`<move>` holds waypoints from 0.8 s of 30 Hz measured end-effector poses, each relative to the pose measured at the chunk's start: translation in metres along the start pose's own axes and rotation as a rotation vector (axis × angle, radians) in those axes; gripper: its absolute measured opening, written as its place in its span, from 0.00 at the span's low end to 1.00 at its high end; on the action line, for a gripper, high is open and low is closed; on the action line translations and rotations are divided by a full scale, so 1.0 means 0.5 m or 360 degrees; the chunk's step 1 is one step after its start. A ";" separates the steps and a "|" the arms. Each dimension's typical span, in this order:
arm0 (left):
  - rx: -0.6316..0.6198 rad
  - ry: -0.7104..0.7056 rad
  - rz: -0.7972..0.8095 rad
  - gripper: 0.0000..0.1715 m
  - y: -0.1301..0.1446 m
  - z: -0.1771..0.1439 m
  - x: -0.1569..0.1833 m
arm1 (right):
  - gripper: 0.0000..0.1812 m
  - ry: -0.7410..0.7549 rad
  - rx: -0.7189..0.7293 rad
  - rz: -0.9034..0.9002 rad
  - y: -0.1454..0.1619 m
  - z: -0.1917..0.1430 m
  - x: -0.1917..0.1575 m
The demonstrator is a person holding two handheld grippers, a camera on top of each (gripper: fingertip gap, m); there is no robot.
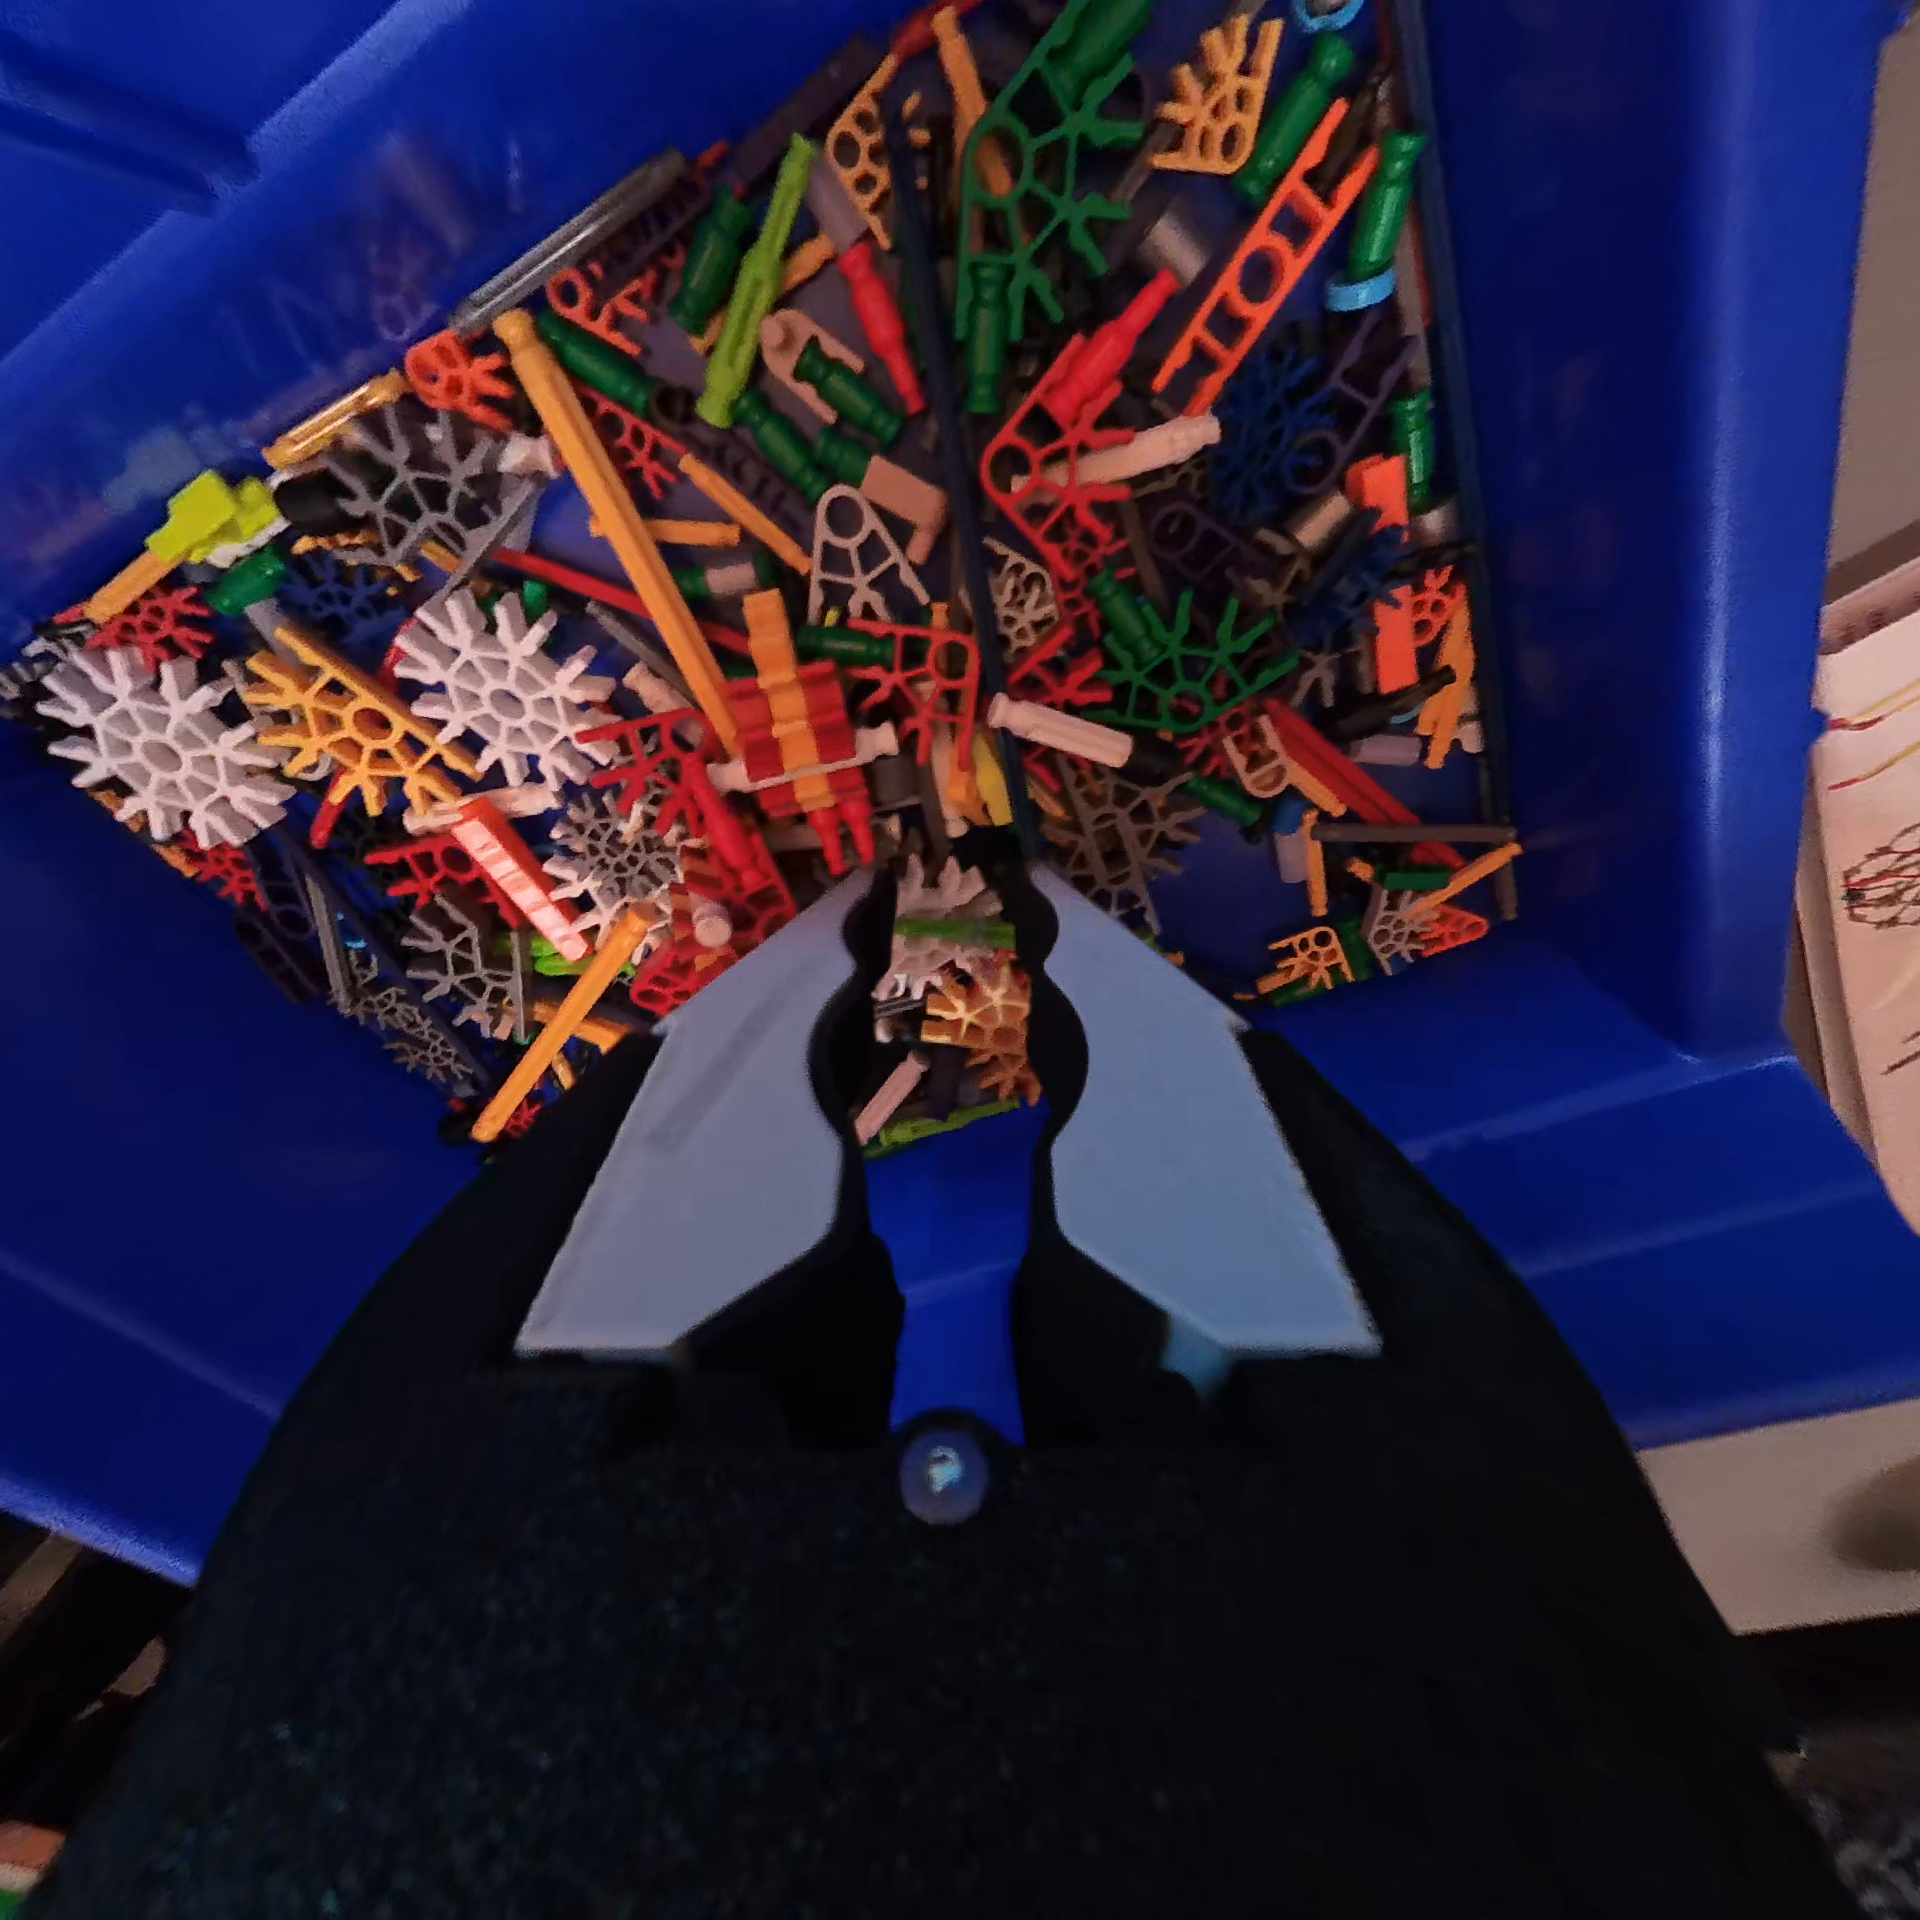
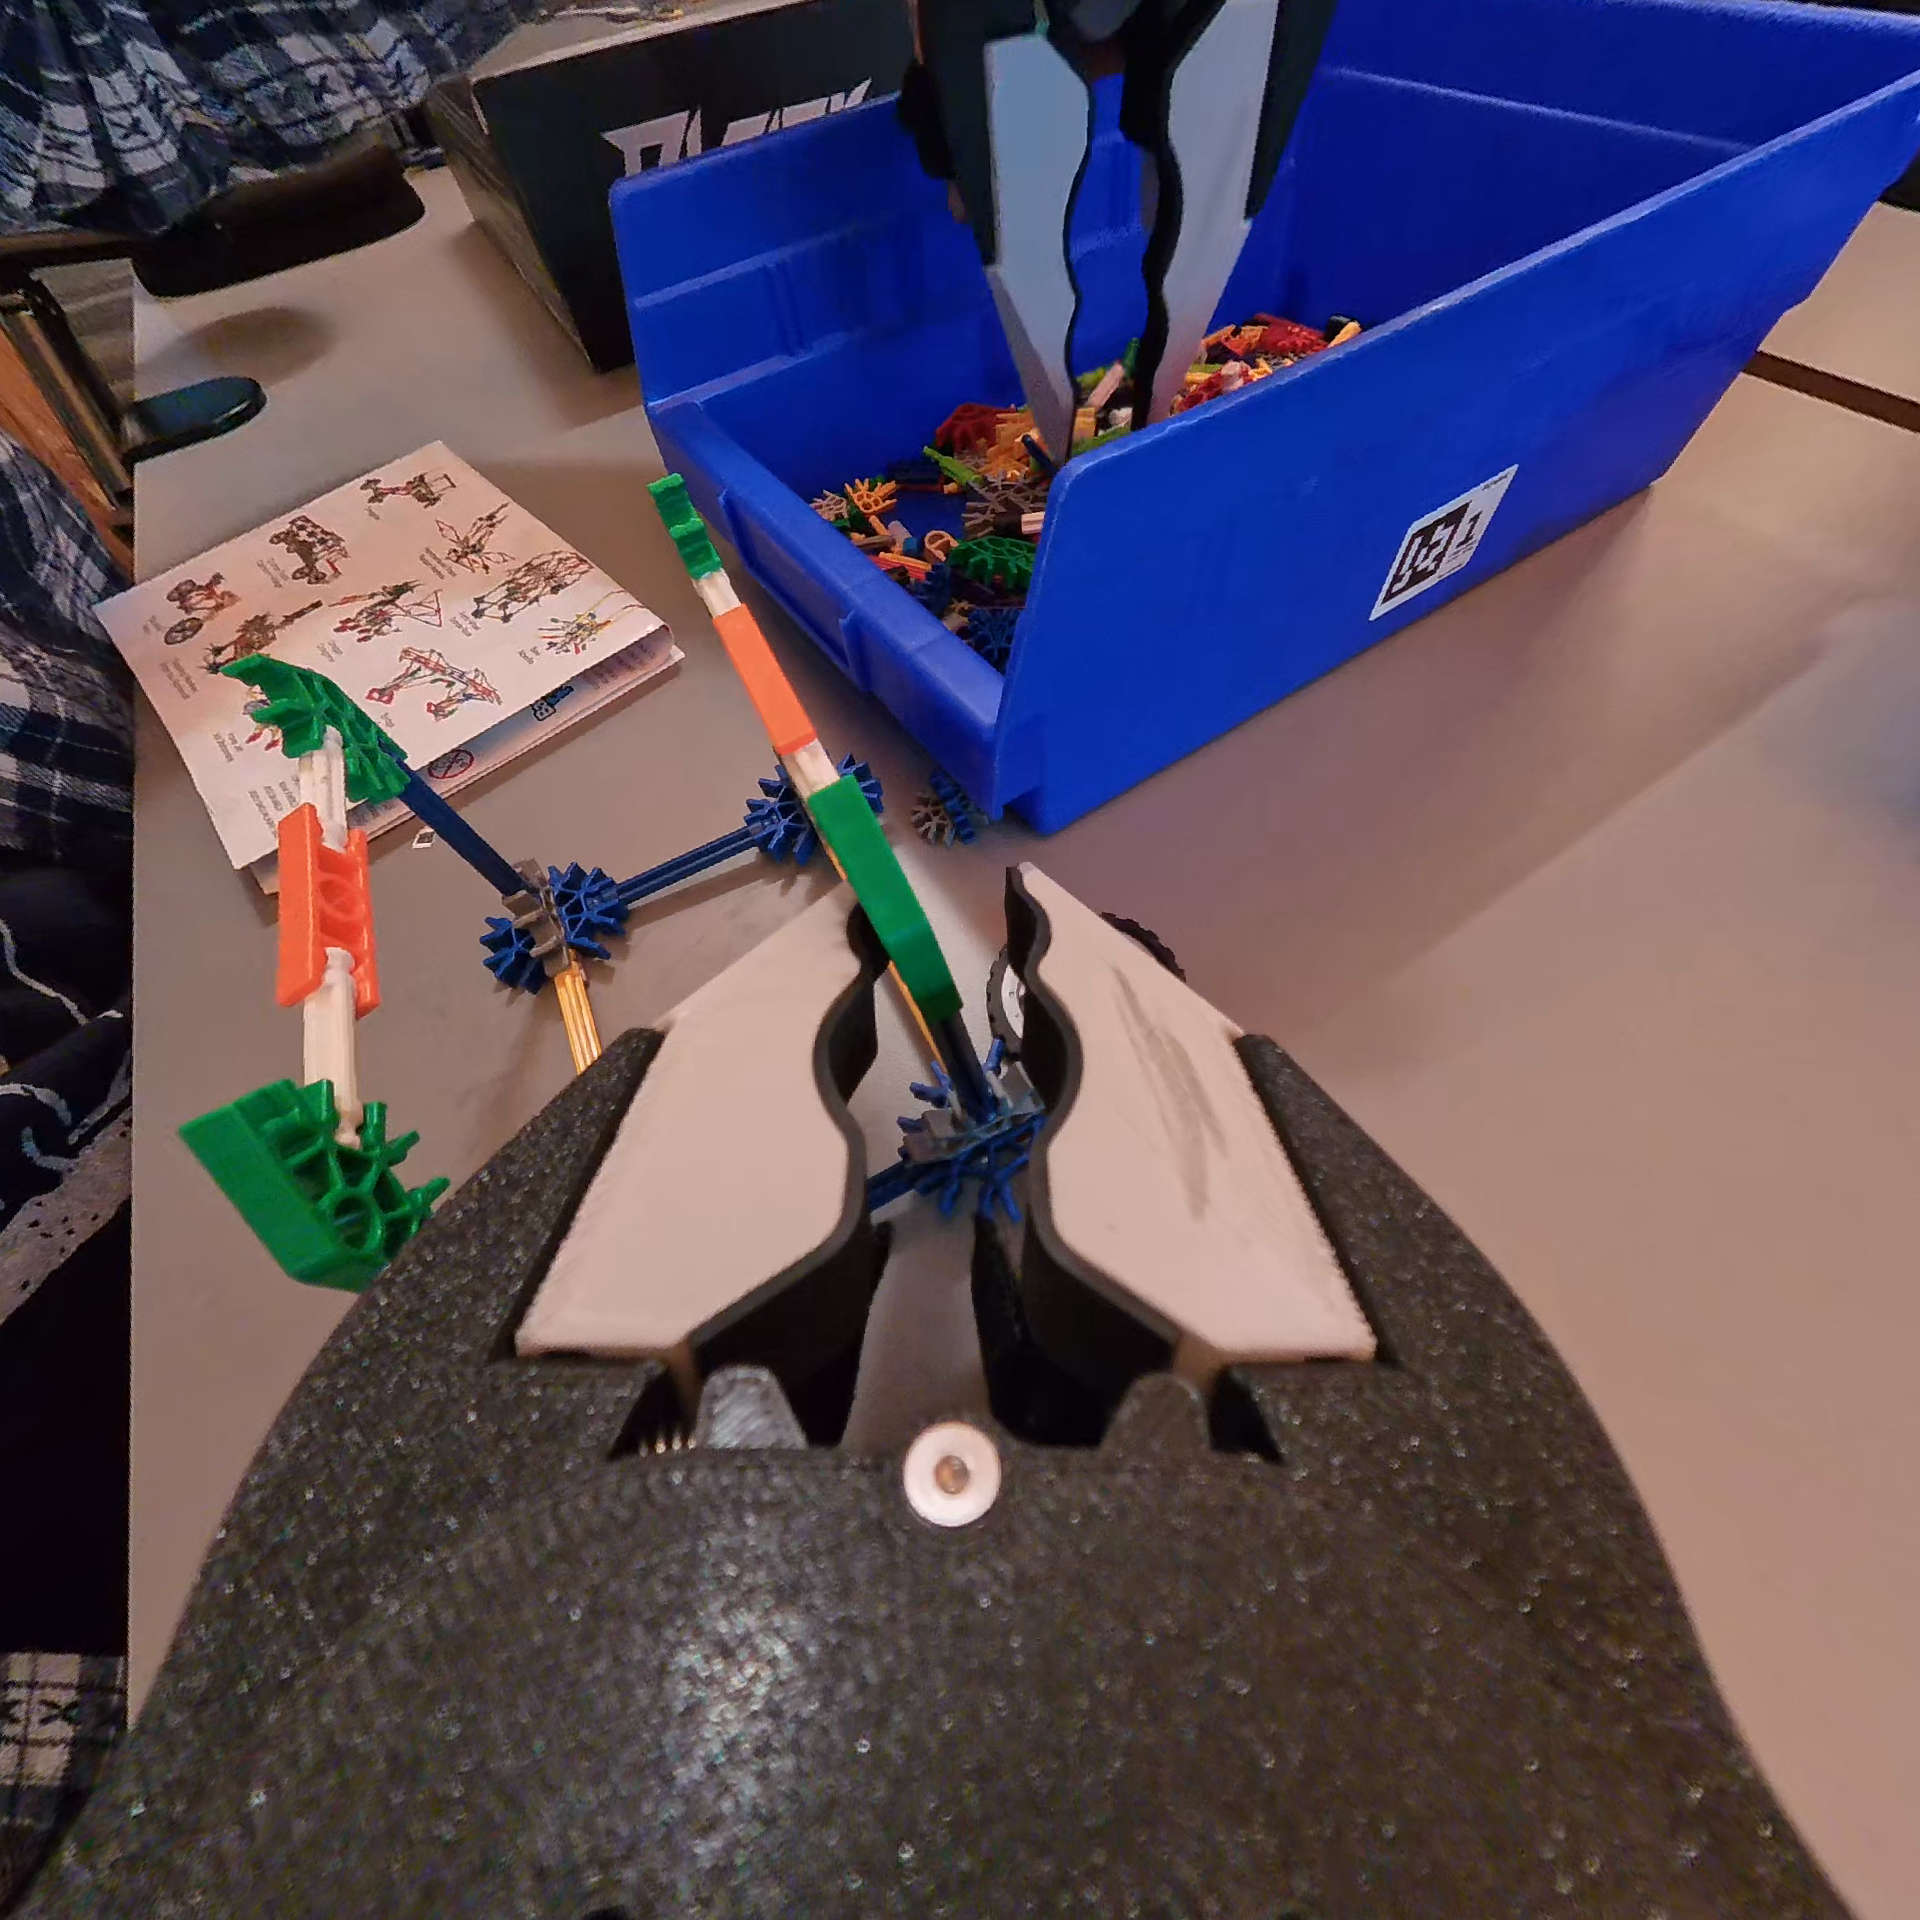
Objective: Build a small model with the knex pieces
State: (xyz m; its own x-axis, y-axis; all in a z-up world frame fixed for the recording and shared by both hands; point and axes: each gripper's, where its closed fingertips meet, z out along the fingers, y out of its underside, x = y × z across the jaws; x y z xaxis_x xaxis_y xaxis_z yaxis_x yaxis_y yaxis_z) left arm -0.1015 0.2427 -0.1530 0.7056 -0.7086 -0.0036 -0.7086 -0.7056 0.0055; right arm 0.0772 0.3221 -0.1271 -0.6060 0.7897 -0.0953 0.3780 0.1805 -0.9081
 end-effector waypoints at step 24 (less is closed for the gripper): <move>-0.0053 -0.0291 -0.0194 0.05 0.037 0.029 -0.119 | 0.11 0.0003 -0.0008 -0.0005 0.001 0.000 -0.001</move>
State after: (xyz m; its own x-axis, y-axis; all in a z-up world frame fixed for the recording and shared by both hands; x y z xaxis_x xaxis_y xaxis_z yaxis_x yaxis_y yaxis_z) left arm -0.1567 0.2720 -0.1672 0.7708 -0.6089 -0.1877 -0.6156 -0.7876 0.0268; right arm 0.0775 0.3218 -0.1277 -0.6056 0.7904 -0.0917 0.3796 0.1857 -0.9063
